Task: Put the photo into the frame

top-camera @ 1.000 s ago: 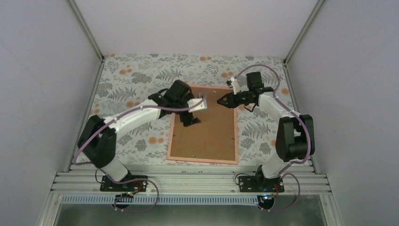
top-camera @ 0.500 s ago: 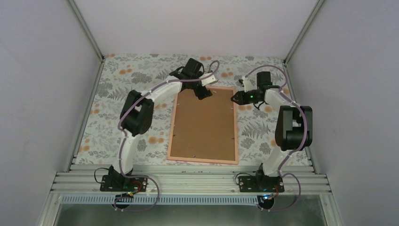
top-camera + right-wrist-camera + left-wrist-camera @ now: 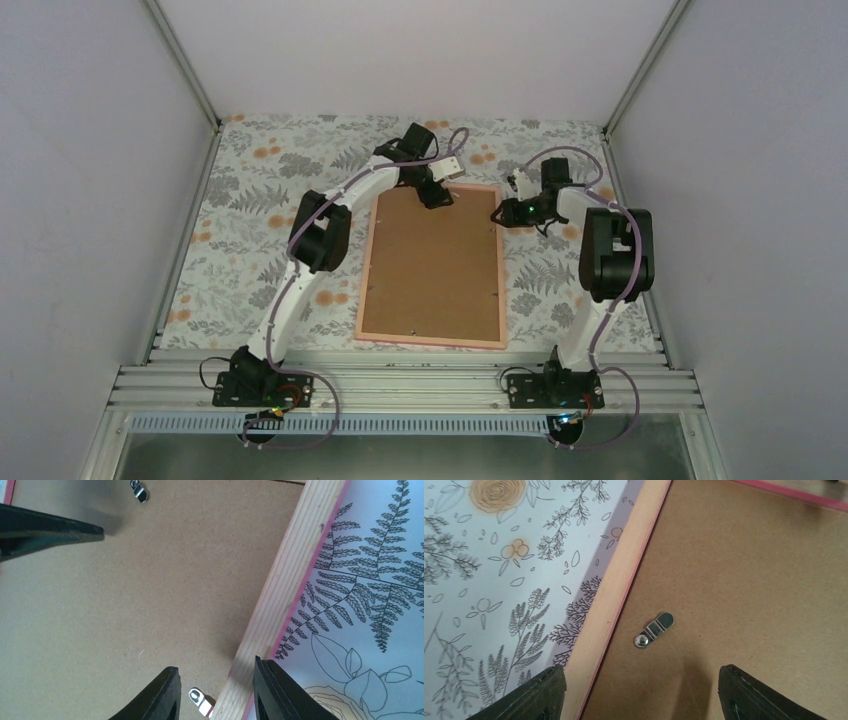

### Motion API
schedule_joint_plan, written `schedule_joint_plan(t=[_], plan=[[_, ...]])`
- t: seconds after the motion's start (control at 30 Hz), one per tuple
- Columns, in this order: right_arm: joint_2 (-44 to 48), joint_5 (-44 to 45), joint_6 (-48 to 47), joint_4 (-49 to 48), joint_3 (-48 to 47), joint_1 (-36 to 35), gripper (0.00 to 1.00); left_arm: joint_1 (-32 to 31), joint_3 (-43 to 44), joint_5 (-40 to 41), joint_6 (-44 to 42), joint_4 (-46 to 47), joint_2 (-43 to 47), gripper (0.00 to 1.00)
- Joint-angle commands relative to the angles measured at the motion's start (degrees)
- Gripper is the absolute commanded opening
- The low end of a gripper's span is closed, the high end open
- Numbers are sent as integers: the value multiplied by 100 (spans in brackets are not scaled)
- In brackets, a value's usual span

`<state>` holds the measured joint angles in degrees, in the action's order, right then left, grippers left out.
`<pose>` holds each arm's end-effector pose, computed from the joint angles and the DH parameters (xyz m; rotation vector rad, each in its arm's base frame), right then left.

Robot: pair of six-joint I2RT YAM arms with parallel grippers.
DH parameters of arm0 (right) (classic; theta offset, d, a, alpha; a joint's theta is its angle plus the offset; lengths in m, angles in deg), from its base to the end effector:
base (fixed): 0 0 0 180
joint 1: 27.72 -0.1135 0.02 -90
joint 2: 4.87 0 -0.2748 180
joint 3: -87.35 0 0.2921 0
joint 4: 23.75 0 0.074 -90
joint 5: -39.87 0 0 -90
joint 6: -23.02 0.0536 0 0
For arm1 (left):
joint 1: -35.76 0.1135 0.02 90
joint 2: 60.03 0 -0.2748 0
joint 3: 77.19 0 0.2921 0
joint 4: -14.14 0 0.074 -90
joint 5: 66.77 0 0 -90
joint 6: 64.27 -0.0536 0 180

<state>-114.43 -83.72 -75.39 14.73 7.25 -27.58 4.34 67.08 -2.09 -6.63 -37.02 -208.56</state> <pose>0.4110 0.0286 0.1188 -0.3428 2.6034 0.7509 0.5130 -0.3403 0.1344 1.4593 2.0167 -0.5514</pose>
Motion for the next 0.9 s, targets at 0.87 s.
schedule_joint_plan(t=[0.87], plan=[[-696,256,409,-255,-149,-251,37,-136,1024,328,144,-87,-1177,53]])
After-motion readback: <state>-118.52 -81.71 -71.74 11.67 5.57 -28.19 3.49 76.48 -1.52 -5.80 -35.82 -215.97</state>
